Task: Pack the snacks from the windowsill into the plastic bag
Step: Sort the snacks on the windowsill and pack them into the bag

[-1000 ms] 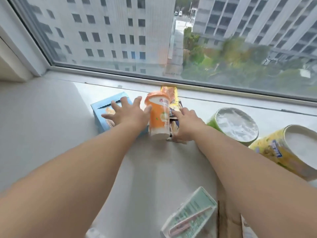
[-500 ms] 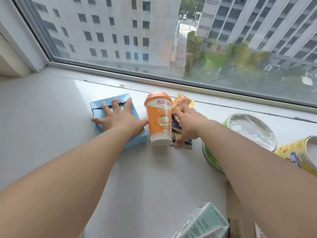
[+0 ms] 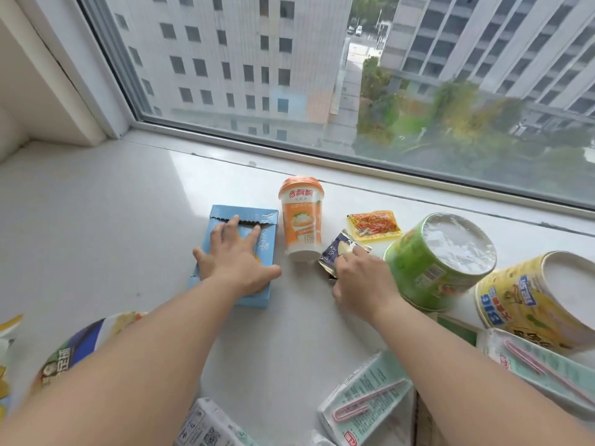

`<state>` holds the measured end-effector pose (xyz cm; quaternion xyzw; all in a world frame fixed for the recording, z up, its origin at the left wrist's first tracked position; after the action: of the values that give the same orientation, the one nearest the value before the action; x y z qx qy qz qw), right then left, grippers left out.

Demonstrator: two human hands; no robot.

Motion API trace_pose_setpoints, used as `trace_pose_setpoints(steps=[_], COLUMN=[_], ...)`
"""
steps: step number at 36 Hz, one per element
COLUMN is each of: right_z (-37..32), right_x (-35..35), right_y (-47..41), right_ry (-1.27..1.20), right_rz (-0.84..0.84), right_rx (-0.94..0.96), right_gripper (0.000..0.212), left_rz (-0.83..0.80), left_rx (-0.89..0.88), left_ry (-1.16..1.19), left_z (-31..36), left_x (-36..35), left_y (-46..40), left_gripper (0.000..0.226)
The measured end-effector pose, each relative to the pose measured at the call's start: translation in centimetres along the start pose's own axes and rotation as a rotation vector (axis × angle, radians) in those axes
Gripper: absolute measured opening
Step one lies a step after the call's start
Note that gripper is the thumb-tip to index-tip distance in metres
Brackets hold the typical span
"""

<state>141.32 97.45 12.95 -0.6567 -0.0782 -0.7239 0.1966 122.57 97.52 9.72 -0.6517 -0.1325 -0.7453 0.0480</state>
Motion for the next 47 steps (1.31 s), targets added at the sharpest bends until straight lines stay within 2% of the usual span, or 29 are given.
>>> trace_pose_setpoints(steps=[2, 4, 6, 8, 11, 13, 15, 17, 20, 22, 24, 25, 27, 29, 30, 34, 37, 39, 44, 47], right_z=[-0.1, 1.4, 3.4, 5.5, 8.4, 9.3, 9.7, 10.1, 10.5, 11.2, 12.0, 12.0, 10.9, 8.7, 7.8, 5.0, 3.2, 2.4, 2.9, 3.4], right_x=[-0.3, -0.5, -0.3, -0.8, -2.4, -3.7, -4.6, -4.4, -3.4, -2.4, -1.4, -1.4, -2.6, -4.1, -4.4, -4.1, -4.9, -4.8, -3.7, -1.7], right_y=[-0.6, -1.8, -3.4, -4.8, -5.9, -5.7, -5.5, -5.6, -6.0, -6.2, -6.5, -6.4, -5.7, -3.7, -2.7, 0.0, 2.0, 3.4, 7.7, 9.6], right_ry=[-0.041, -0.137, -0.251, -0.212, -0.064, 0.008, 0.088, 0.175, 0.241, 0.17, 0.062, 0.005, -0.069, -0.148, -0.198, -0.416, -0.626, -0.646, -0.649, -0.84], right_rz=[-0.07, -0.129, -0.117, -0.123, -0.229, -0.319, -0.346, -0.302, -0.232, -0.144, -0.043, -0.056, -0.221, -0.386, -0.402, -0.241, -0.311, -0.342, -0.376, -0.23], right_rx=[0.019, -0.105, -0.238, -0.289, -0.291, -0.291, -0.293, -0.325, -0.348, -0.428, -0.498, -0.527, -0.511, -0.461, -0.466, -0.589, -0.752, -0.802, -1.01, -1.137], right_gripper=[0.037, 0.046, 0.041, 0.034, 0.065, 0.075, 0.062, 0.045, 0.036, 0.033, 0.038, 0.045, 0.055, 0.053, 0.052, 0.06, 0.078, 0.082, 0.073, 0.05], left_rz=[-0.009, -0.014, -0.015, -0.009, 0.009, 0.02, 0.029, 0.023, 0.014, 0.012, 0.014, 0.012, 0.008, 0.013, 0.016, 0.019, -0.003, -0.012, -0.025, -0.032], left_rx=[-0.007, -0.011, -0.017, -0.024, -0.026, -0.022, -0.016, -0.014, -0.009, -0.01, -0.009, -0.012, -0.012, -0.012, -0.014, -0.042, -0.051, -0.048, -0.031, -0.049], left_ry=[0.01, 0.026, 0.027, 0.018, 0.017, 0.017, 0.016, 0.015, 0.016, 0.018, 0.026, 0.02, 0.011, 0.004, -0.005, -0.032, -0.01, -0.003, 0.006, -0.012], left_z=[-0.2, -0.2, -0.2, -0.2, -0.3, -0.3, -0.2, -0.1, -0.2, -0.2, 0.0, 0.0, 0.0, -0.1, 0.0, 0.8, 1.5, 1.6, 1.2, 1.4], left_x=[0.1, 0.1, 0.2, 0.1, 0.0, -0.1, -0.1, -0.1, -0.2, -0.1, -0.1, 0.0, -0.1, -0.2, -0.2, -0.1, -0.5, -0.8, -0.8, -1.2], left_y=[0.5, 0.7, 0.8, 0.7, 0.5, 0.5, 0.4, 0.3, 0.3, 0.3, 0.3, 0.2, 0.2, 0.2, 0.3, 1.9, 4.0, 5.5, 8.6, 10.8], left_gripper=[0.088, 0.088, 0.088, 0.087, 0.087, 0.087, 0.086, 0.086, 0.086, 0.086, 0.086, 0.086, 0.086, 0.085, 0.085, 0.082, 0.082, 0.082, 0.081, 0.081])
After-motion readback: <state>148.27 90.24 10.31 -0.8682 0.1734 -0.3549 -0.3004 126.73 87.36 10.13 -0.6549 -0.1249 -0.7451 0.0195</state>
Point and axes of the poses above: each hand's wrist, its own y-axis away from the middle knuckle, its own x-axis out of the back of the hand, z = x × y, the point moved 9 cm from there along -y, towards the middle knuckle, and after that the axes turned 11 degrees about z, right-handed, at the moved point
